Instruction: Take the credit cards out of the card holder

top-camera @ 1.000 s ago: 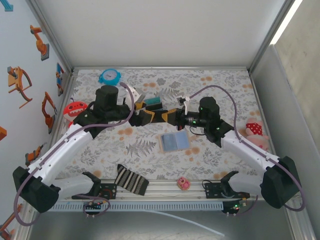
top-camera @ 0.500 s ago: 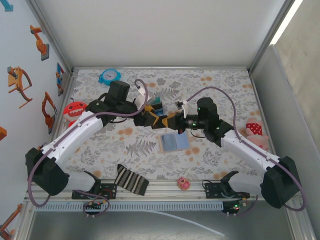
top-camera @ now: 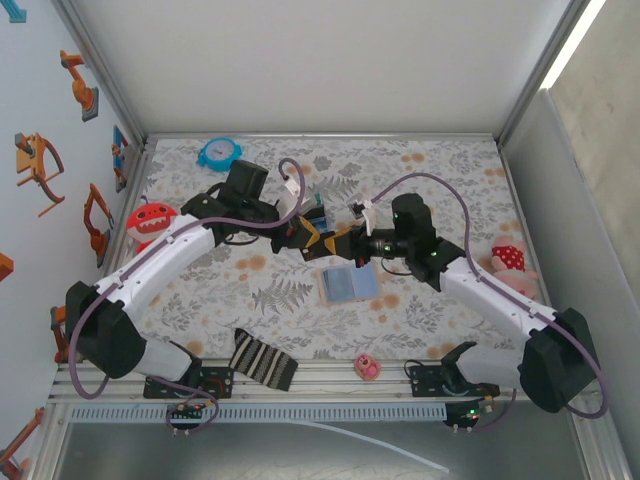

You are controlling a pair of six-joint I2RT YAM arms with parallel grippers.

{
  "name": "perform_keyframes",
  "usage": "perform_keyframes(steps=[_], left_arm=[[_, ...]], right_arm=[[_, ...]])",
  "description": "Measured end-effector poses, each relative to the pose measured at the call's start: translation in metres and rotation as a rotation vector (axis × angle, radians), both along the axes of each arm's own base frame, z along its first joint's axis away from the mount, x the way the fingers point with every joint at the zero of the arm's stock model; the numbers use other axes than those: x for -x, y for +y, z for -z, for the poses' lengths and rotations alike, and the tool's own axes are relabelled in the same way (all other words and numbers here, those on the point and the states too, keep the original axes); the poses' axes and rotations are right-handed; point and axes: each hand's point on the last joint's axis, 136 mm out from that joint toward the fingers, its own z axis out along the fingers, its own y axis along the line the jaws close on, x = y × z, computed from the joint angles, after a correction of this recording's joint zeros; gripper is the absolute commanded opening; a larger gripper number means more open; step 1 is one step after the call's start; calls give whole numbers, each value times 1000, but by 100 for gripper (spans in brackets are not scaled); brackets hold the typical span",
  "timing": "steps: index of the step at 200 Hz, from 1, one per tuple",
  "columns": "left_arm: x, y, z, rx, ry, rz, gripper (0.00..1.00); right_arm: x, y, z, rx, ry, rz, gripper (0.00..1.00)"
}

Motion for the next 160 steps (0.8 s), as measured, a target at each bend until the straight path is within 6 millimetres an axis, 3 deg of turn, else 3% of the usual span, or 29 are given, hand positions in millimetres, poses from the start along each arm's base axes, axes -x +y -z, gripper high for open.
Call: perform_keyframes(steps=[34,60,96,105,109,111,136,160], left_arm=[[-3,1,2,-10,-15,-7,0],[-18,8,6,-30,-60,-50,0],[-57,27,24,-109,-134,-151,0],[-68,30,33,-138,-137,-171,0],[-74,32,39,-153,-137,-178,0],[-76,32,40,-158,-136,-182,0],[-105,34,63,-223,-142,-195,0],[-128,33,72,-255,-170,-186,0]], right_arm=[[-7,-4,7,41,-14,49,40],[-12,-13,7,81,-51,112,54],[-22,-32,7,144,-82,237,65],[-26,-37,10,175,-81,273,80],[-28,-39,12,185,-70,291,95],[-29,-41,12,194,-74,298,98],[-41,-56,19,280,-59,399,99],[-51,-68,25,347,-45,482,99]])
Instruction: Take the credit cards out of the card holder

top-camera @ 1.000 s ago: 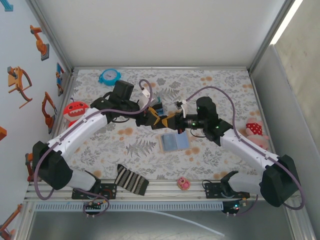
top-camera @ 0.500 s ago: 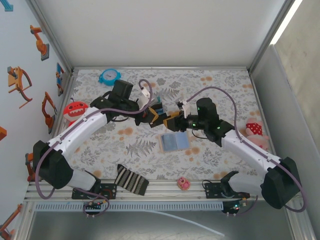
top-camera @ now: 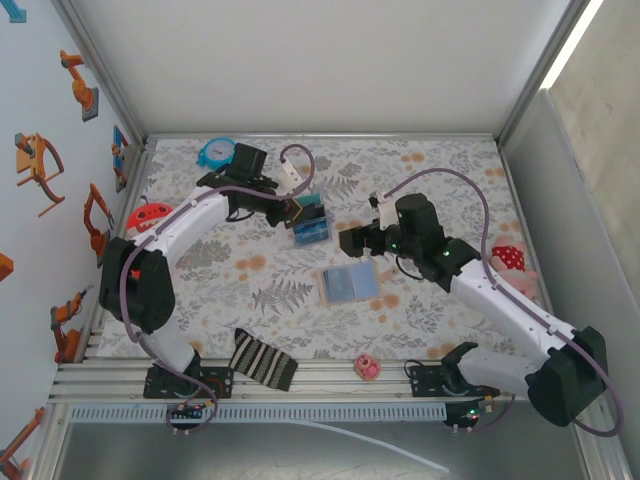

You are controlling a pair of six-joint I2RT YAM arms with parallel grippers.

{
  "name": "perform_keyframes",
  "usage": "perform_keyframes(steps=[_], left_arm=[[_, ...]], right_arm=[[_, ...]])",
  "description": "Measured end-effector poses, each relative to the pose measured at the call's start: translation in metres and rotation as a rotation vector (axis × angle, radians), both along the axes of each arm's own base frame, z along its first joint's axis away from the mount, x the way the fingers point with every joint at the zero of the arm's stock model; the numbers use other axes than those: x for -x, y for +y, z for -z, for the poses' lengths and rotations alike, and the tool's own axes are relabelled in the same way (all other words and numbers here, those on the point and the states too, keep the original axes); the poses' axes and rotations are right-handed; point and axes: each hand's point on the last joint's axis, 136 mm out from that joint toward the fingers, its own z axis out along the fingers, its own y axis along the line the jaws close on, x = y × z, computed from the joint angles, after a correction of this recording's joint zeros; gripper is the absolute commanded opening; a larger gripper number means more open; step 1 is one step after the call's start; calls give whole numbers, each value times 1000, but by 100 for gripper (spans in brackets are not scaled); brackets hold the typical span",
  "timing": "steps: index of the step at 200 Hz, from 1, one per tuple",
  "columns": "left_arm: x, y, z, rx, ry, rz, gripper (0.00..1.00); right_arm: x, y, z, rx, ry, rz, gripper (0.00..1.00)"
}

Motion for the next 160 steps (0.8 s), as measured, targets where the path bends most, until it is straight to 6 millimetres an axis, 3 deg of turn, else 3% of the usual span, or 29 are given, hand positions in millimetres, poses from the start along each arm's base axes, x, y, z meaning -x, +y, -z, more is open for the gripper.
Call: perform_keyframes(steps=[29,68,160], left_arm=[[-19,-2,7,-28,-35,34,0],[-30,-4,23,-60,-42,79,0],[-48,-14,42,-72,-35,120,0]], right_arm=[[-5,-15,14,66,34,82,99],[-8,-30,23,119,54,160,99],[-11,-41,19,143,63,234,99]])
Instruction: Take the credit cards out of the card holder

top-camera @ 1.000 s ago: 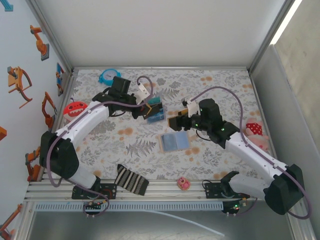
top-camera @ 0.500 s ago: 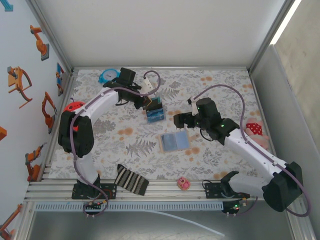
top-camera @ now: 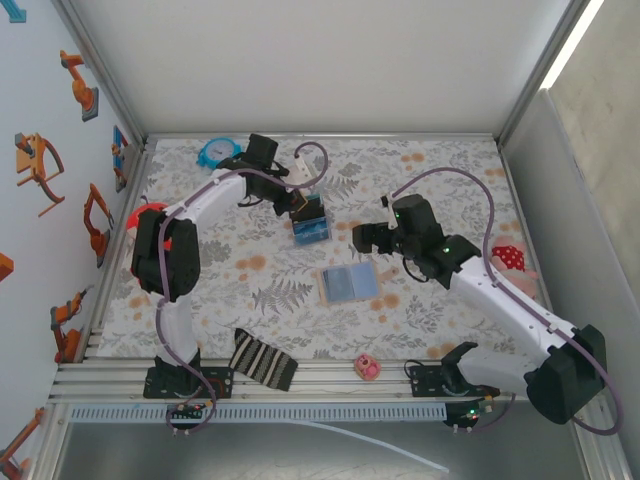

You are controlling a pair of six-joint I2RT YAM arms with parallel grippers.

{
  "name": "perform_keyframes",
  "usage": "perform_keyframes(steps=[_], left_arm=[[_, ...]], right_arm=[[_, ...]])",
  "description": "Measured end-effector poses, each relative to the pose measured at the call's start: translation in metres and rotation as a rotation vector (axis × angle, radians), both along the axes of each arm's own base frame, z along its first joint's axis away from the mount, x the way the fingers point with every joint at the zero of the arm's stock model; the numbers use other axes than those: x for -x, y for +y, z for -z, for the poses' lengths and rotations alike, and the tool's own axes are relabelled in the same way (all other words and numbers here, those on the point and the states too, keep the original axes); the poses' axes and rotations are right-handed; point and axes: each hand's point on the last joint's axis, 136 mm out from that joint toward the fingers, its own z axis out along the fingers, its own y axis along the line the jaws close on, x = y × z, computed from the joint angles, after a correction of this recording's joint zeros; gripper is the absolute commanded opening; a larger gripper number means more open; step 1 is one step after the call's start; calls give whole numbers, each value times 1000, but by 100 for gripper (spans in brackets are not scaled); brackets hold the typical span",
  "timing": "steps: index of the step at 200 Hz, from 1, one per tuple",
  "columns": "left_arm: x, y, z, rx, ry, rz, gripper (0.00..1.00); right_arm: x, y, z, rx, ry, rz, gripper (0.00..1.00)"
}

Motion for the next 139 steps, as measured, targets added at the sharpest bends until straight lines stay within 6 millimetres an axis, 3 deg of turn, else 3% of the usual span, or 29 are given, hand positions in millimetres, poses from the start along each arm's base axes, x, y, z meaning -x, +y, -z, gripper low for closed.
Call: perform_keyframes(steps=[114,139], left_arm=[[-5,-5,21,-18,44,25,2],[-5,-5,26,-27,57,30,8]], right_arm=[[-5,-6,14,52,26,37,97],[-4,-3,19,64,41,30,95]])
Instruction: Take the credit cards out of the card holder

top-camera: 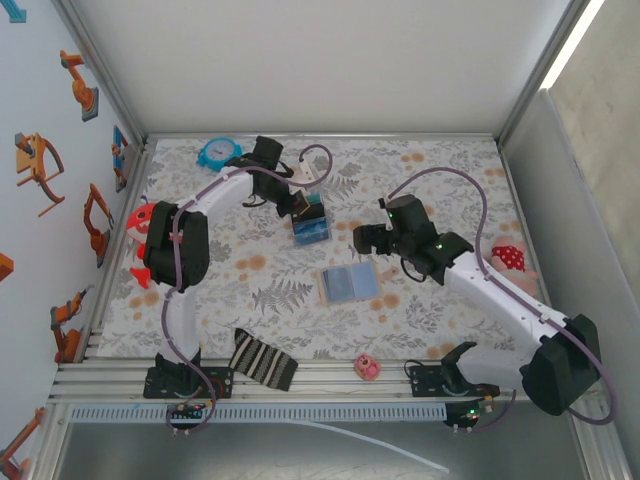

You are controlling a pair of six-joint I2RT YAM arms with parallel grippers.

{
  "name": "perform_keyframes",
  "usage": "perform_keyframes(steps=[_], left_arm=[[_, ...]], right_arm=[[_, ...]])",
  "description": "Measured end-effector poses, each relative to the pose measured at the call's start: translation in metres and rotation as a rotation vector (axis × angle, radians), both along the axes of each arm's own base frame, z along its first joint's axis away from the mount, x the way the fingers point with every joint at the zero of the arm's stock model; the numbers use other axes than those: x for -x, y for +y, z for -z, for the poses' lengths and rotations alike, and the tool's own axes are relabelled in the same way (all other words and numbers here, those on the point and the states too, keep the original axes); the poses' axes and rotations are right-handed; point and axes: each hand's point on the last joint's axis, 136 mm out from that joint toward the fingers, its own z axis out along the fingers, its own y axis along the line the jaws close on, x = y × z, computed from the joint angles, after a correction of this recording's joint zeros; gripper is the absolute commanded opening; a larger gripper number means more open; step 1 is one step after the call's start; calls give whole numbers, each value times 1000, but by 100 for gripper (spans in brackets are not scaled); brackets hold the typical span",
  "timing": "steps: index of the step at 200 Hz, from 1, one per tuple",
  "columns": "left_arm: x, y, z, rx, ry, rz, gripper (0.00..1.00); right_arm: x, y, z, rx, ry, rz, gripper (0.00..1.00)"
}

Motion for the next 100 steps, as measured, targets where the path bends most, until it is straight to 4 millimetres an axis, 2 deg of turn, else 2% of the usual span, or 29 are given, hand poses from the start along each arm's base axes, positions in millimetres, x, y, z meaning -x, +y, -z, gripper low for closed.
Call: perform_keyframes(steps=[19,39,72,100], left_arm=[[-1,0,0,-5,-2,5,17],[-3,0,-3,-7,-14,4,21],[-5,0,-5,-8,-21,3,22],[-5,0,-5,-10,-24,0,24]], right_arm=[[1,1,5,10,15,-5,89],[2,4,11,28,36,-15,79],[6,13,19,61,70,-41,66],[9,24,27,99,94,-69,61]])
